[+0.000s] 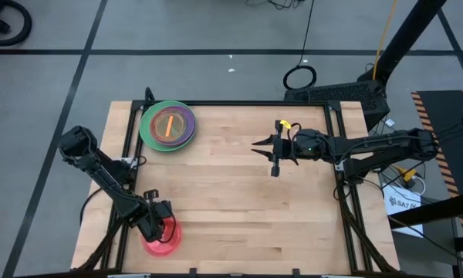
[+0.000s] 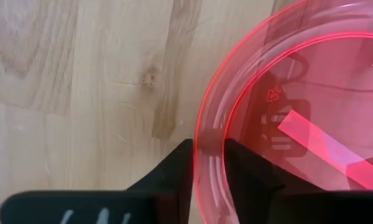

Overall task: Stack plastic plates
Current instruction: Stack the transparent pink plate on top of the transparent orange plate

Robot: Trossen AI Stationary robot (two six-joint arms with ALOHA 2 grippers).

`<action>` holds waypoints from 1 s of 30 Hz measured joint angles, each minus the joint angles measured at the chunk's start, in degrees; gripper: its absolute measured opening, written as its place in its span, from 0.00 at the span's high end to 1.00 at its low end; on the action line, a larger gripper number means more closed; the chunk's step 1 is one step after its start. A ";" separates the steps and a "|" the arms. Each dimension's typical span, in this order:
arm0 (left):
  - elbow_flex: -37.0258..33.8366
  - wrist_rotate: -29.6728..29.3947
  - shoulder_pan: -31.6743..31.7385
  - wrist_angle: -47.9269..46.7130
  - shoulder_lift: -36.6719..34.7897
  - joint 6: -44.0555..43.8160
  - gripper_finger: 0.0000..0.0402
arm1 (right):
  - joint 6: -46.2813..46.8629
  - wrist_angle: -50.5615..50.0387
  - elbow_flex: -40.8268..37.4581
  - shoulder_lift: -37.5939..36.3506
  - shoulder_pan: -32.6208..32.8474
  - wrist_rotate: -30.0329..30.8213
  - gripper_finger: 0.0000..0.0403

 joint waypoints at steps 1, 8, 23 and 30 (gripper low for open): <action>0.00 0.01 0.00 0.00 0.00 0.06 0.78 | 0.00 -0.02 0.00 0.00 -0.02 0.00 0.82; 0.00 -0.01 0.00 -0.09 0.00 0.26 0.83 | 0.00 0.00 0.00 0.00 -0.01 0.00 0.82; 0.02 -0.03 0.00 -0.43 -0.03 0.26 0.91 | 0.00 0.00 0.00 0.00 -0.01 0.00 0.82; 0.02 -0.03 0.04 -0.42 -0.04 0.26 0.91 | 0.00 0.00 0.00 0.00 0.00 0.00 0.82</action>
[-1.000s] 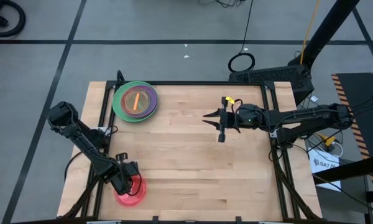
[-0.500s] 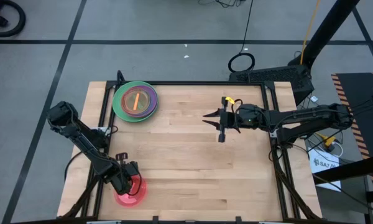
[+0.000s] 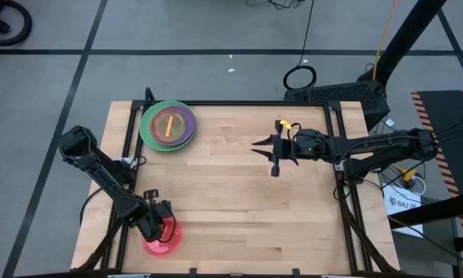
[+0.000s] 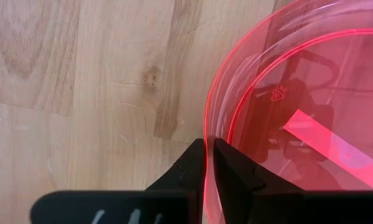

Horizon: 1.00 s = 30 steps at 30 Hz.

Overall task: Stack plastic plates
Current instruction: Stack the transparent pink plate on top of the transparent orange plate

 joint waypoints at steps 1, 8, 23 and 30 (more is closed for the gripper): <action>0.00 0.00 0.00 0.00 0.00 -0.02 0.91 | 0.00 0.00 0.00 0.00 -0.02 0.00 0.82; 0.37 0.00 0.00 -0.23 -0.07 0.05 0.91 | 0.00 0.00 0.00 0.00 -0.02 0.00 0.82; 1.81 -0.72 0.00 -2.73 -0.04 0.10 0.91 | -0.29 0.02 0.00 0.00 -0.01 0.00 0.82; 1.81 -0.74 0.34 -2.71 -0.04 -0.59 0.91 | -0.42 0.02 0.00 0.00 -0.02 0.00 0.82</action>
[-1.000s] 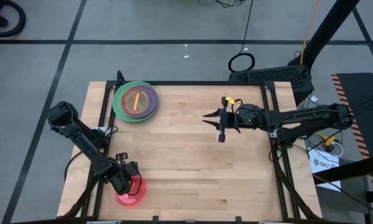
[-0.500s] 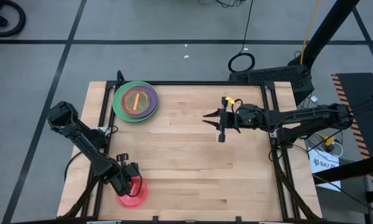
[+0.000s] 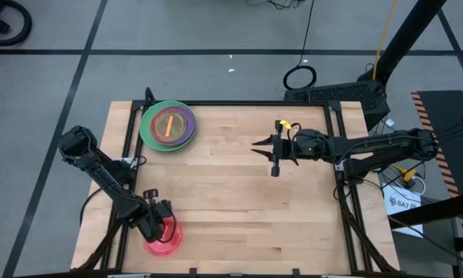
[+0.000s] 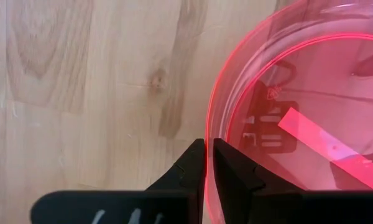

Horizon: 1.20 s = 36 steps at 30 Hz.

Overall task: Stack plastic plates
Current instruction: Stack the transparent pink plate on top of the transparent orange plate

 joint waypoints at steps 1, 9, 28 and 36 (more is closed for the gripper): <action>0.00 0.00 0.20 0.00 0.00 0.00 0.91 | 0.00 -0.01 0.00 0.00 0.01 0.00 0.82; 2.21 -0.18 2.78 -1.36 -0.09 2.40 0.91 | -0.01 0.00 0.00 0.00 0.00 0.00 0.82; 7.60 -3.99 8.82 -7.39 -0.68 12.26 0.91 | -0.02 0.00 0.00 0.00 0.01 0.00 0.82; 7.61 -6.76 11.69 -8.88 -4.94 14.77 0.91 | -0.02 -0.02 0.00 0.00 0.00 0.02 0.82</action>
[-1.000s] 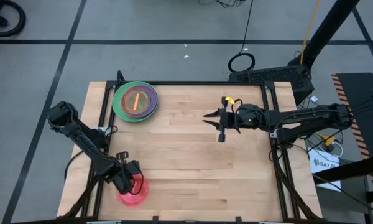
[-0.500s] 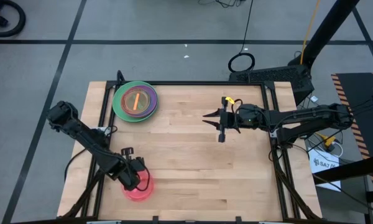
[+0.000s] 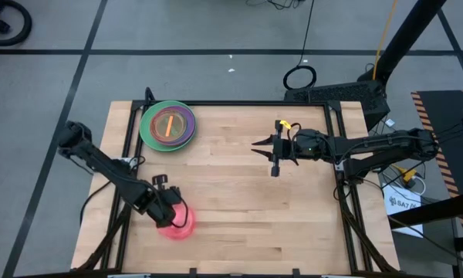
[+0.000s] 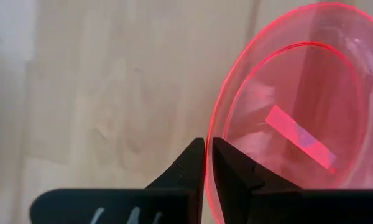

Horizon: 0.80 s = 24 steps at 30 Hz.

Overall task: Stack plastic plates
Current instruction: Stack the transparent pink plate on top of the transparent orange plate

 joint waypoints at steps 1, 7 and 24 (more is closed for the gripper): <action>0.00 -0.47 0.48 -0.52 -0.76 0.32 0.91 | 0.00 0.02 0.00 0.00 0.01 -0.02 0.82; 0.00 -3.27 3.02 -4.02 -4.16 1.20 0.91 | 0.00 0.00 0.00 0.00 0.00 -0.01 0.82; 0.00 -5.35 4.26 -1.39 -5.64 6.80 0.91 | 0.00 0.00 0.00 0.00 0.00 0.00 0.82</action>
